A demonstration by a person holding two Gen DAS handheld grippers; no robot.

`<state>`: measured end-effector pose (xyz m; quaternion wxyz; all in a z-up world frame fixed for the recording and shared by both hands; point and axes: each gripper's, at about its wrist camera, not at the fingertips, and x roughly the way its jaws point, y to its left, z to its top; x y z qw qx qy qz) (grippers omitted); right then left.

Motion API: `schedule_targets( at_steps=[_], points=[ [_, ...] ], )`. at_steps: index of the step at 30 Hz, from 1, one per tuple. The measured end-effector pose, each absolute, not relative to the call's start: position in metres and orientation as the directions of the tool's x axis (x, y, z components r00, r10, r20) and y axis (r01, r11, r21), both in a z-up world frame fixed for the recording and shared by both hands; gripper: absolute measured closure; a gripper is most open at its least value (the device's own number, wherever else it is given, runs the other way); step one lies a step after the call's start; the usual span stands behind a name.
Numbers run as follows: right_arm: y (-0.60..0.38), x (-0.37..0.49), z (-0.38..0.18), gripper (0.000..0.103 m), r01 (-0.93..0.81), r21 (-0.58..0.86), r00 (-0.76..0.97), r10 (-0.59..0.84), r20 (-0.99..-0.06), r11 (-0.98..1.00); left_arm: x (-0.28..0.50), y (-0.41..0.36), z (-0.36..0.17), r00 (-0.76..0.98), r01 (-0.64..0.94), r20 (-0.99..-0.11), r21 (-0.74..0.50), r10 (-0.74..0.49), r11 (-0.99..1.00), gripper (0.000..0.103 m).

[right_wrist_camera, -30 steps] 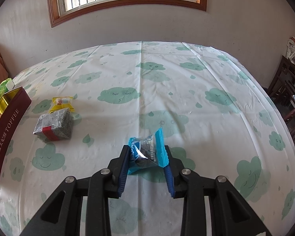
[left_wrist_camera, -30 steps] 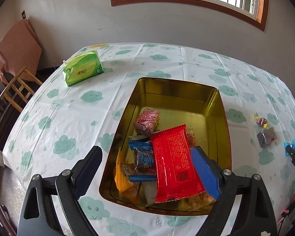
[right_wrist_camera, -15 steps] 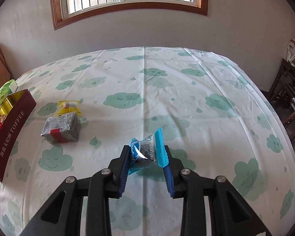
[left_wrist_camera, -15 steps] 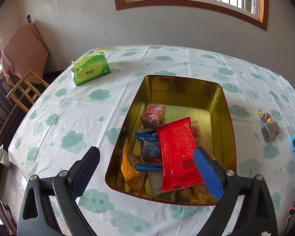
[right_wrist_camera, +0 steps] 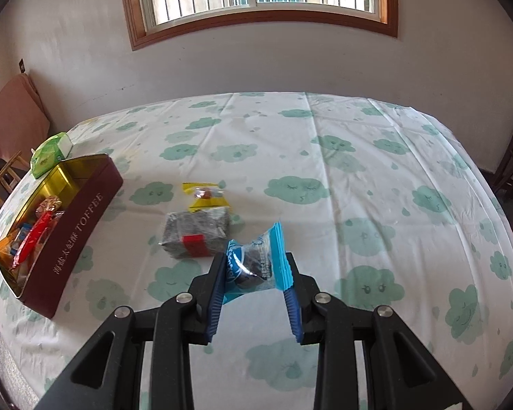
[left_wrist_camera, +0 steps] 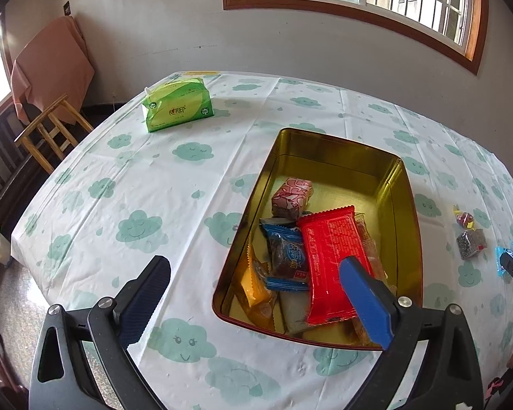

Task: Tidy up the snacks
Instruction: 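Carry the blue twist-wrapped candy into the gold tin and open the right tool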

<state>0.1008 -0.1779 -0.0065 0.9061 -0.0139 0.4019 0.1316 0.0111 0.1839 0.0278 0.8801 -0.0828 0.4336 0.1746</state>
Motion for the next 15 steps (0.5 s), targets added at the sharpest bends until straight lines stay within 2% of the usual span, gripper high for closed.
schedule_targets(
  at_steps=[15],
  points=[
    [-0.033,0.071,0.02,0.071,-0.556,0.111,0.539,0.459,-0.706,0.824,-0.017,0.237,0.021,0.524,-0.486,-0.804,-0.012,0.281,0.874,0.003]
  ],
)
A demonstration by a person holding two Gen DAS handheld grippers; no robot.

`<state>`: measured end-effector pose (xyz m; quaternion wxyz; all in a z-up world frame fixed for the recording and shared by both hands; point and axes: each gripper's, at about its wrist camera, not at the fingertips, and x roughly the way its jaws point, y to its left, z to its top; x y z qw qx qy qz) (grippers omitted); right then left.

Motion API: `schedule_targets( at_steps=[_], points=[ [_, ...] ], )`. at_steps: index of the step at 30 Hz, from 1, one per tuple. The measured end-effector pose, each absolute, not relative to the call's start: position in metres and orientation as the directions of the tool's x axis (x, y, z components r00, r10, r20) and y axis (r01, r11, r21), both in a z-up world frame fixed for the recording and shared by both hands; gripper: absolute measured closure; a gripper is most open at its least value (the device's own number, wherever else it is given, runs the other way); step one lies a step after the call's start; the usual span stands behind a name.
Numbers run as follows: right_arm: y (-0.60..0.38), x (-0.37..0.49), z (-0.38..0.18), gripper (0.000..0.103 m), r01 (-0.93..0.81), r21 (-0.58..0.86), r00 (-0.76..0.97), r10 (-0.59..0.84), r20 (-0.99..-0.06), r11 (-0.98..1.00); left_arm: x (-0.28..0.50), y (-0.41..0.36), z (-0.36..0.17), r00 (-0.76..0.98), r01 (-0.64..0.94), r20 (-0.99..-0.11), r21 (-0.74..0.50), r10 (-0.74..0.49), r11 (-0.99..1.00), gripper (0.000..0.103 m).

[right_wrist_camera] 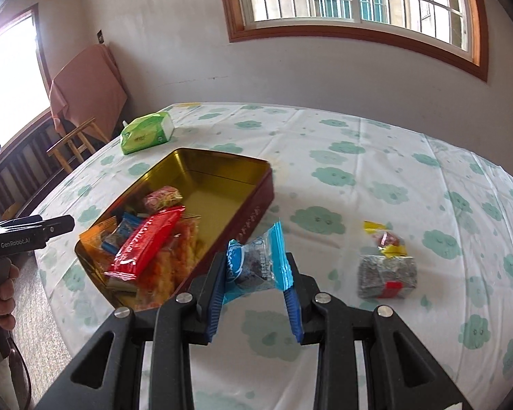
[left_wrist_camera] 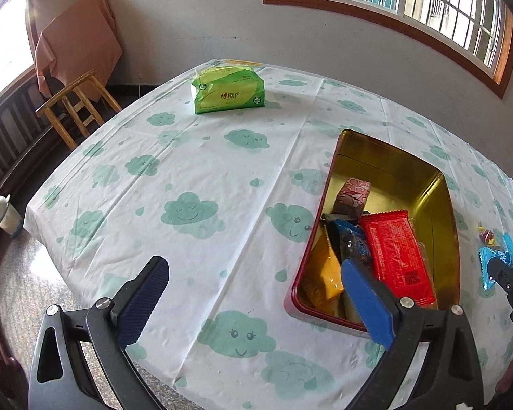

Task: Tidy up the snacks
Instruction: 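Carry the blue twist-wrapped candy into the gold tin and open the right tool, then grasp the yellow-wrapped round cake with the right tool and lift it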

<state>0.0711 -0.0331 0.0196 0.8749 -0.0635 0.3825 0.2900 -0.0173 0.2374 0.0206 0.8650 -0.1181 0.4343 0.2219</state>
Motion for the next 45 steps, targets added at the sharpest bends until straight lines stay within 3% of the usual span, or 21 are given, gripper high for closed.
schedule_targets(
  at_steps=[13,38,41,45],
  points=[
    [0.038,0.054,0.004,0.071,-0.669,0.038,0.47,0.462,-0.752,0.742,-0.034,0.266,0.013,0.497,-0.538,-0.814,-0.016,0.301,0.843,0.003],
    [0.059,0.054,-0.016,0.069,-0.68,0.136,0.378,0.503,-0.777,0.72,-0.032,0.256,0.005,0.477,-0.503,-0.829,0.015,0.291,0.864,0.003],
    [0.057,0.054,-0.013,0.067,-0.678,0.136,0.386,0.507,-0.771,0.723,-0.032,0.253,0.006,0.48,-0.495,-0.827,0.02,0.292,0.869,0.003],
    [0.052,0.054,-0.006,0.054,-0.671,0.133,0.408,0.512,-0.756,0.73,-0.03,0.248,0.009,0.484,-0.484,-0.825,0.025,0.292,0.874,0.003]
  ],
)
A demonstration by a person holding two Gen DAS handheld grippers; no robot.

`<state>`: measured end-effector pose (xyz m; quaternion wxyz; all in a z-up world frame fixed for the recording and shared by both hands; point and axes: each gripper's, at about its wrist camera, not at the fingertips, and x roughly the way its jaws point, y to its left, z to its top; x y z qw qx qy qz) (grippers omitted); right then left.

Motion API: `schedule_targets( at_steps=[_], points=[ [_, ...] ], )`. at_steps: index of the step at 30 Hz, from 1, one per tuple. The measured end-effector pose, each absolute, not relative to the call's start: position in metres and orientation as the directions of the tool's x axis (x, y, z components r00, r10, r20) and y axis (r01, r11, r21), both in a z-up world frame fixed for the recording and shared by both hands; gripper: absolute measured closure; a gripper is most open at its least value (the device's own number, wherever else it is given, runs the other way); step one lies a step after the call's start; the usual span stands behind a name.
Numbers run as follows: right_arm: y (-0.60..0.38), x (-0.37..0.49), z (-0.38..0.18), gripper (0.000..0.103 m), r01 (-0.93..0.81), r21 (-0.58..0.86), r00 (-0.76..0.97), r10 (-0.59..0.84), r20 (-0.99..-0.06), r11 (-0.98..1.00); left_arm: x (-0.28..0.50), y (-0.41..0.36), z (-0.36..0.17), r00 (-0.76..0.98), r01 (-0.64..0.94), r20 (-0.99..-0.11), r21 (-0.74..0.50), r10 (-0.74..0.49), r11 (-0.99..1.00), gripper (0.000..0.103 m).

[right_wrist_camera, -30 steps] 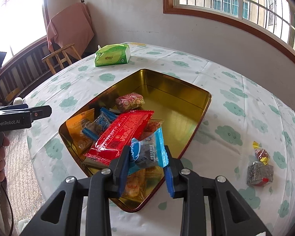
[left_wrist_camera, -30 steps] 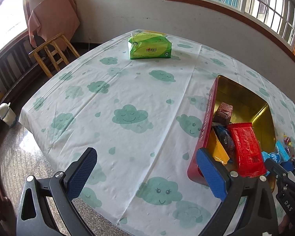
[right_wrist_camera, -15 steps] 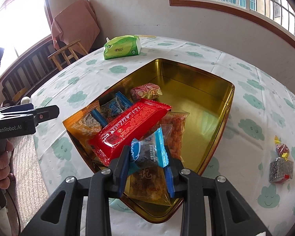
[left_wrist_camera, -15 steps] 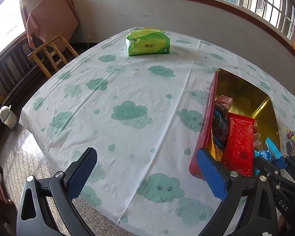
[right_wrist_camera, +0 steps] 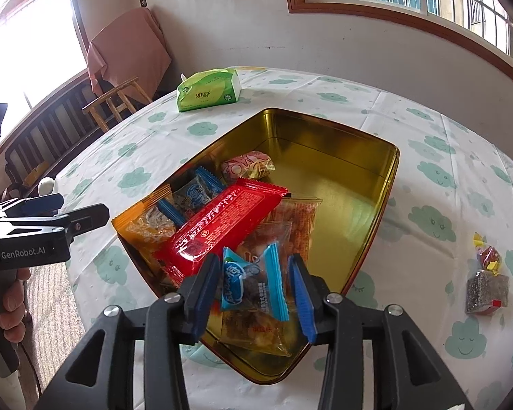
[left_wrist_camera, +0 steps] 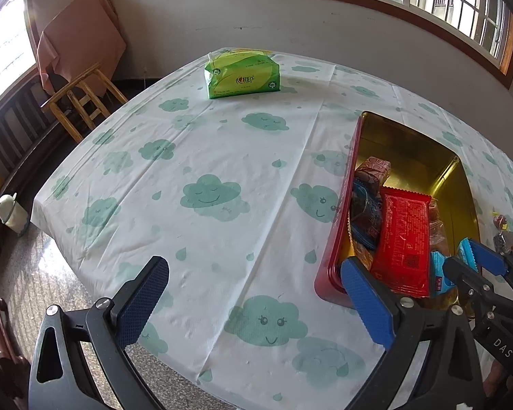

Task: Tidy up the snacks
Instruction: 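Grasp the yellow-wrapped round cake with the right tool and lift it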

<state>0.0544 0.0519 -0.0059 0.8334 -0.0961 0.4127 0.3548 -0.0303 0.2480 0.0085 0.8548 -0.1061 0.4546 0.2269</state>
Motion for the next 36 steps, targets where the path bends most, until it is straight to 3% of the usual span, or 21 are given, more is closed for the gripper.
schedule_targets(
  at_steps=[11,25,36],
  points=[
    [0.006,0.063,0.014,0.052,-0.606,0.14,0.483,0.503,-0.717,0.783,-0.022,0.228,0.013,0.496,-0.443,-0.823,0.034,0.277,0.896,0.003],
    [-0.131,0.118,-0.008,0.048,-0.327,0.076,0.611,0.272,-0.744,0.942,-0.005,0.186,0.013,0.514,-0.353,-0.826,0.044,0.232,0.935,0.003],
    [-0.145,0.195,-0.016,0.048,-0.331,0.089,0.531,0.264,-0.805,0.939,0.008,0.159,0.013,0.513,-0.3,-0.832,0.057,0.211,0.952,0.003]
  ],
)
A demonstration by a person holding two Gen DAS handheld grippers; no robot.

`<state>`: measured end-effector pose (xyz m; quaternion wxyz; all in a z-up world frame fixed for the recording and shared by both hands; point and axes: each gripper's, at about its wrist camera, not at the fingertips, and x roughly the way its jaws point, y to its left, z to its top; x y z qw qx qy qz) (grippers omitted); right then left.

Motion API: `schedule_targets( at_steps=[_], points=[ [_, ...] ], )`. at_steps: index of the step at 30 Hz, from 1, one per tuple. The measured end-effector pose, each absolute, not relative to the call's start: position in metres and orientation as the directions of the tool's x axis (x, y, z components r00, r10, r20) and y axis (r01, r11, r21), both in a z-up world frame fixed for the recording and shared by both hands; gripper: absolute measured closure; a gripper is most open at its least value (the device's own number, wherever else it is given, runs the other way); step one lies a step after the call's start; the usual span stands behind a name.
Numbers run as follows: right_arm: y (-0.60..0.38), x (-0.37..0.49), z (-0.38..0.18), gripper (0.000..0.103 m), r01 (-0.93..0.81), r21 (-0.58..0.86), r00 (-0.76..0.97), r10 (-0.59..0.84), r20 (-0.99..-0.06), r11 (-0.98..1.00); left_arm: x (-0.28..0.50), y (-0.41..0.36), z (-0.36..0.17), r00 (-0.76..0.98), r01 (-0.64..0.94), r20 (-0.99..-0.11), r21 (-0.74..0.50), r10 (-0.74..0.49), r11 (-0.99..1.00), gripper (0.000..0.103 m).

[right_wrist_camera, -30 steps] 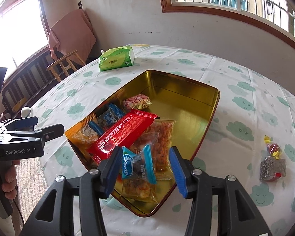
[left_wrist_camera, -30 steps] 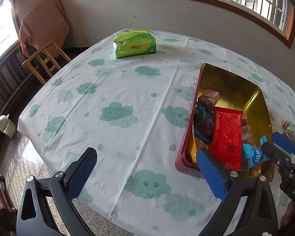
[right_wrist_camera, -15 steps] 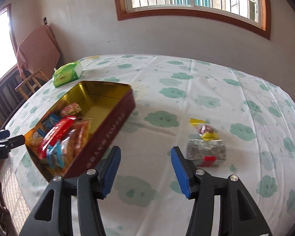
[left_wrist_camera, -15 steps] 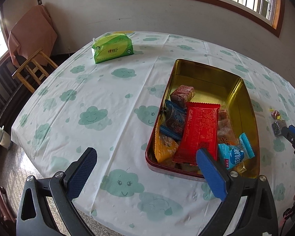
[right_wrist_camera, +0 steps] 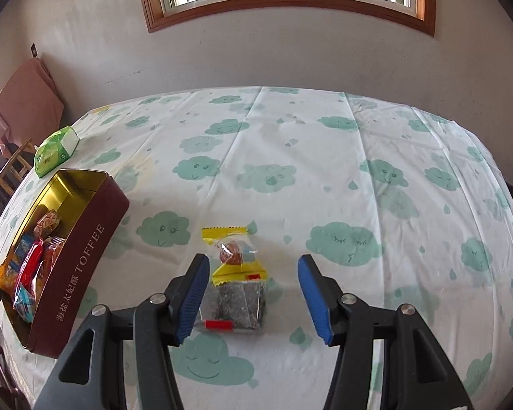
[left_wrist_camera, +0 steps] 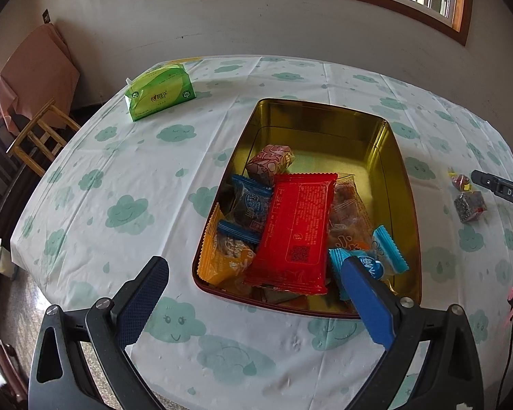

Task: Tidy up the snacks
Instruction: 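Grasp the yellow-wrapped round cake with the right tool and lift it, then grasp the grey seaweed pack with red label using the left tool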

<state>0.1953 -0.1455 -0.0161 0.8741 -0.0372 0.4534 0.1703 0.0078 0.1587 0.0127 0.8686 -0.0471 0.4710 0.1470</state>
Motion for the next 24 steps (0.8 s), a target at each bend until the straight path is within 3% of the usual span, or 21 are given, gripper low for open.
schedule_targets(
  at_steps=[4,6,11,15,24],
  points=[
    [-0.134,0.218,-0.029,0.048,-0.361,0.082,0.47,0.257,-0.845,0.929,0.014,0.153,0.015,0.513,-0.292,-0.83,0.068,0.216,0.954,0.003],
    [-0.128,0.224,-0.035,0.056,-0.378,0.067,0.448,0.246,-0.86,0.923,0.017,0.151,0.016,0.514,-0.288,-0.831,0.068,0.214,0.955,0.003],
    [-0.12,0.224,-0.038,0.06,-0.414,0.07,0.432,0.263,-0.863,0.908,0.024,0.142,0.018,0.516,-0.275,-0.831,0.07,0.208,0.959,0.003],
    [-0.12,0.224,-0.047,0.07,-0.419,0.056,0.422,0.248,-0.872,0.906,0.031,0.129,0.018,0.521,-0.246,-0.832,0.068,0.191,0.967,0.003],
    [-0.157,0.219,-0.042,0.07,-0.33,0.041,0.506,0.213,-0.836,0.943,0.045,0.093,0.021,0.538,-0.165,-0.83,0.068,0.147,0.984,0.003]
  ],
)
